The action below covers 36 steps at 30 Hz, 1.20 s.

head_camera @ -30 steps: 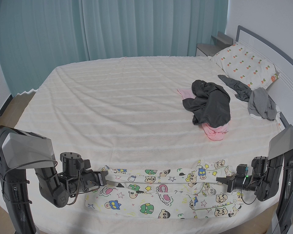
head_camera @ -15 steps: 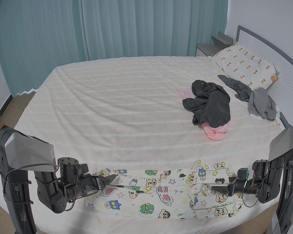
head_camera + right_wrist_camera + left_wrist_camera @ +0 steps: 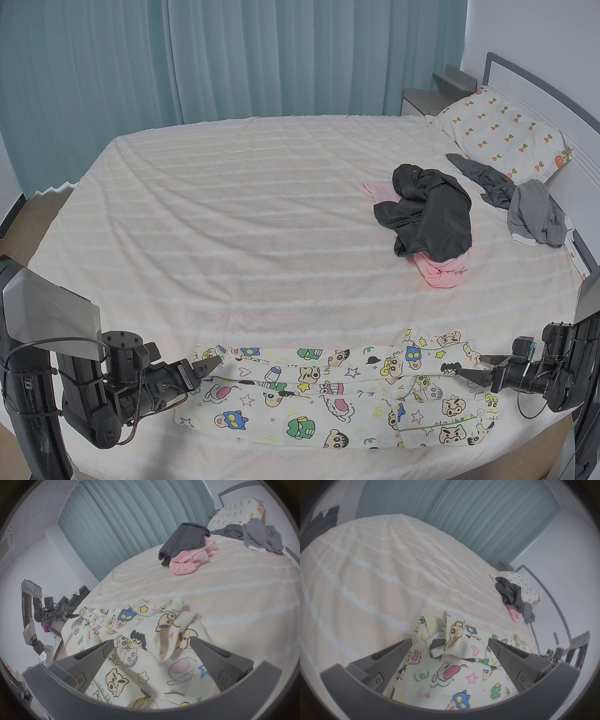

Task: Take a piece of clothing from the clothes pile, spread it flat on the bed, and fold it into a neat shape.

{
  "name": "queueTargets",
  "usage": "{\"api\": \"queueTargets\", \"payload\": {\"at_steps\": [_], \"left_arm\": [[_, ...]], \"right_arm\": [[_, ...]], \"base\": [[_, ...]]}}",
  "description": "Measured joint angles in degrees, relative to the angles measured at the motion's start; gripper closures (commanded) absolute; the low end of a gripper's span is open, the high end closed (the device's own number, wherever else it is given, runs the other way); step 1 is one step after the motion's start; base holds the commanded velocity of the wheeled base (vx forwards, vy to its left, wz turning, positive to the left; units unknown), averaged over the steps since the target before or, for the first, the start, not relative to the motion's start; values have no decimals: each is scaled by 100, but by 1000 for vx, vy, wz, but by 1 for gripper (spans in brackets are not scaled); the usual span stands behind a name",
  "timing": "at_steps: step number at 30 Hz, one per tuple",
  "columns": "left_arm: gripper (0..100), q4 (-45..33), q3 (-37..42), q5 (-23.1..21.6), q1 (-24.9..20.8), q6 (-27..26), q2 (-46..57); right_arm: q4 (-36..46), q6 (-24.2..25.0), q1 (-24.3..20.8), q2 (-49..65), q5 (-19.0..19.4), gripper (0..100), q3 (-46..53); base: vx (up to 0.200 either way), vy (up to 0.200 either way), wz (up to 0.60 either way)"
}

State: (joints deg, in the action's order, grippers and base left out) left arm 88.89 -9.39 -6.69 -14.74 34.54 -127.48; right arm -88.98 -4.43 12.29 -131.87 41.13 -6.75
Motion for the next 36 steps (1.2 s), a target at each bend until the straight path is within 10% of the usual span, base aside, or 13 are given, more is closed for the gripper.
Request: {"api": "queueTargets", "payload": {"at_steps": [11,28,29,36], "left_arm": [[0,-5,669,-1219,99,1525,706],[0,4,837,-1265,13,1818,744],[0,4,837,-1265,11,1820,735],[0,4,837,-1169,5,1818,691]], "right_arm": [[88,1274,-124,301,-547,0,-722],[1990,1313,-837,279,-1224,0,-2169],[2000,1313,-848,278,-1224,100,-2175],[1952,1162,-918,297,-1223,100,-2044]], "base": [[0,0,0],[0,0,0],[0,0,0],[0,0,0]]}}
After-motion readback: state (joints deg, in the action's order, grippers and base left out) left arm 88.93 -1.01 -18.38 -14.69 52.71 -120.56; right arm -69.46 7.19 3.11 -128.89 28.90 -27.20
